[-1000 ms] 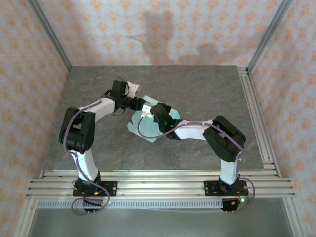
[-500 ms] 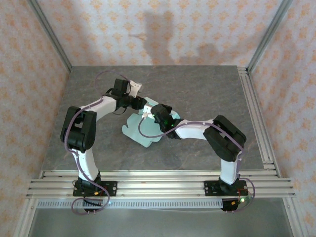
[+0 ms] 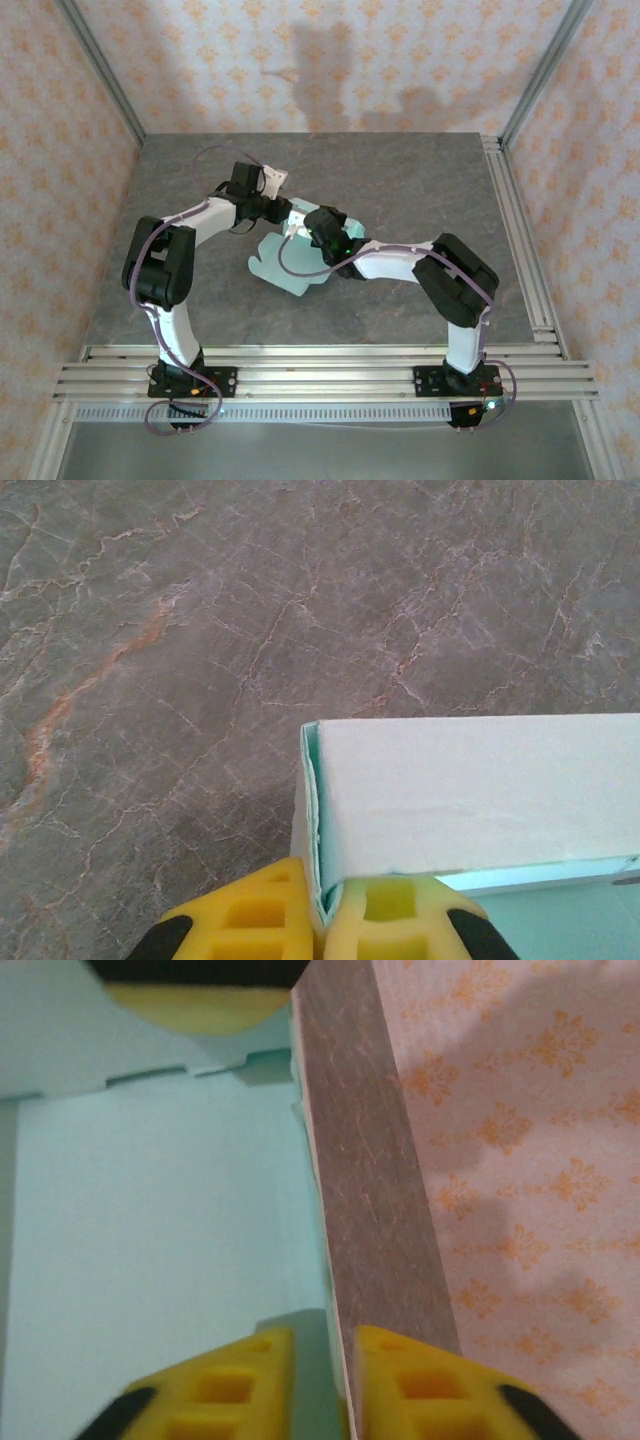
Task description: Fold the paper box
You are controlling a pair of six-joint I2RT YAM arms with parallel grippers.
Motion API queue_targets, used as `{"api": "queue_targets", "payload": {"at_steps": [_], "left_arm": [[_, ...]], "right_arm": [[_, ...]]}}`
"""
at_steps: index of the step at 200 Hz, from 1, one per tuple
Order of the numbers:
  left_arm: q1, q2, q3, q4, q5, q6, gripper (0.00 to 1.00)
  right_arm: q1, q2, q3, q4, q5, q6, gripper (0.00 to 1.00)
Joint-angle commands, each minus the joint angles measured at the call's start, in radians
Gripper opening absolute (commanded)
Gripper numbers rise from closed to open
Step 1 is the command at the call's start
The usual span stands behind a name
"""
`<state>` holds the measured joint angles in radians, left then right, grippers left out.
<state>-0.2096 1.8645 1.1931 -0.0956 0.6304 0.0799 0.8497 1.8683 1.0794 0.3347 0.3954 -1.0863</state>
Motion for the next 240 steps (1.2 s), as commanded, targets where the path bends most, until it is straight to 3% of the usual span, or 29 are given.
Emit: {"api": "queue_targets", "payload": {"at_steps": [1, 40, 72, 125, 164, 200, 240], "left_arm": [[-0.006, -0.039, -0.029, 0.021, -0.021, -0.021, 0.06], [-0.006, -0.056, -0.036, 0.036, -0.031, -0.017, 0.05], [-0.007, -0.087, -0.059, 0.083, -0.064, -0.021, 0.05], [-0.033, -0.134, -0.123, 0.19, -0.108, -0.036, 0.05], [-0.077, -0.173, -0.212, 0.302, -0.2, -0.057, 0.06], [-0.113, -0.15, -0.265, 0.387, -0.215, -0.162, 0.0], [-0.24, -0.176, -0.339, 0.5, -0.419, -0.103, 0.0]], "right_arm": [[0.003, -0.045, 0.02, -0.078, -0.054, 0.07, 0.36], [0.003, -0.136, 0.046, -0.205, -0.138, 0.233, 0.67], [0.002, -0.243, 0.049, -0.289, -0.233, 0.38, 0.79], [-0.017, -0.404, 0.024, -0.269, -0.325, 0.606, 0.8], [-0.086, -0.445, 0.029, -0.199, -0.339, 0.87, 0.77], [-0.189, -0.419, 0.107, -0.368, -0.382, 1.122, 0.71], [-0.268, -0.376, 0.154, -0.493, -0.464, 1.242, 0.7]]}}
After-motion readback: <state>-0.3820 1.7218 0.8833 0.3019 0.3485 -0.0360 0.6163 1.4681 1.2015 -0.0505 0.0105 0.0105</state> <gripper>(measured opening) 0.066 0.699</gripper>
